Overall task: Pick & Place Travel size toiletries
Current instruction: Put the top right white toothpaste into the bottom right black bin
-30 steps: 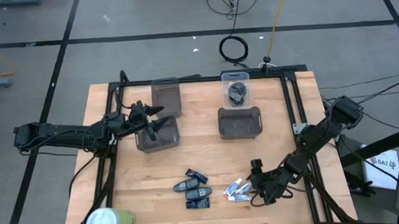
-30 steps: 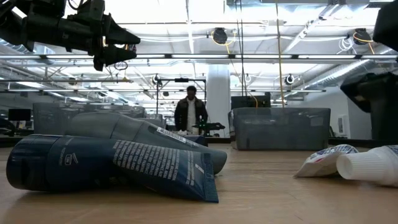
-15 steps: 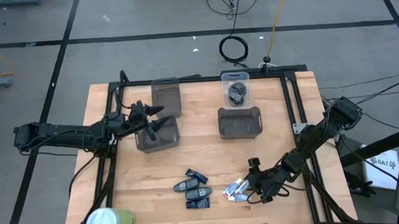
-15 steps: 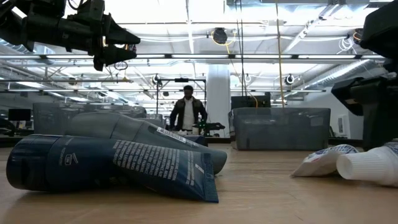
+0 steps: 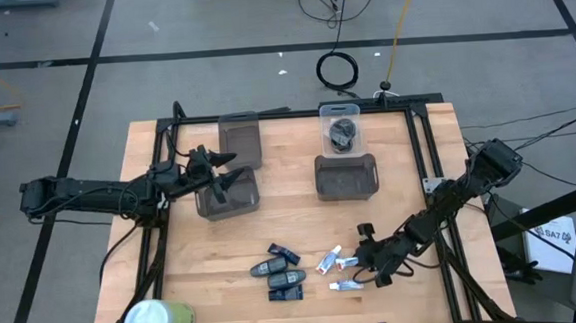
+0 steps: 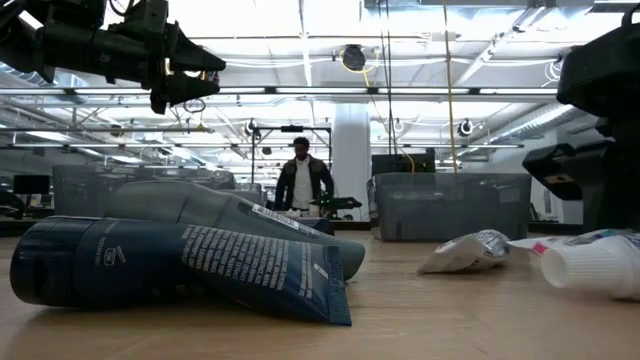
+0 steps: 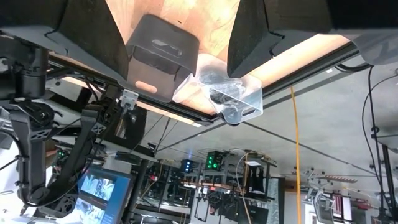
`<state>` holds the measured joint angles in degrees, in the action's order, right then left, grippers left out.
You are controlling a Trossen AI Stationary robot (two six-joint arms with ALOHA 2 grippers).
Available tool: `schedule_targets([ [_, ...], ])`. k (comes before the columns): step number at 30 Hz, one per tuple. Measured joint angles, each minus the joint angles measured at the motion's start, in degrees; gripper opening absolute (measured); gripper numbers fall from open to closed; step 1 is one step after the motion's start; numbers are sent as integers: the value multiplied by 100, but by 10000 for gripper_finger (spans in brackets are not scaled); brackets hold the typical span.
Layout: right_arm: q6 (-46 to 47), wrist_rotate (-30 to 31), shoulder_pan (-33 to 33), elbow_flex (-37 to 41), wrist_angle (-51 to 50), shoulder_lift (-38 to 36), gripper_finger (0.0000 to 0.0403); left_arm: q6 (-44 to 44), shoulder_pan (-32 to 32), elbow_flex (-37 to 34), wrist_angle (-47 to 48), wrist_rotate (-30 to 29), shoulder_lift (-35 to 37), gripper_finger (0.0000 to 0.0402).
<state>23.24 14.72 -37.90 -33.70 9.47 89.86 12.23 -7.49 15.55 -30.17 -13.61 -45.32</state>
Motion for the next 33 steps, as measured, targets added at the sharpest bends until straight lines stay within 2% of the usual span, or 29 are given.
schedule_targets([
  [5,-36,0,1,117,397,7,78,-1,0,0,0,-2,0,271],
  [25,-37,-4,-1,117,390,-5,80,0,0,0,0,-2,0,271],
  [33,-186,-4,-1,117,299,-336,77,-2,2,0,0,-2,0,271],
])
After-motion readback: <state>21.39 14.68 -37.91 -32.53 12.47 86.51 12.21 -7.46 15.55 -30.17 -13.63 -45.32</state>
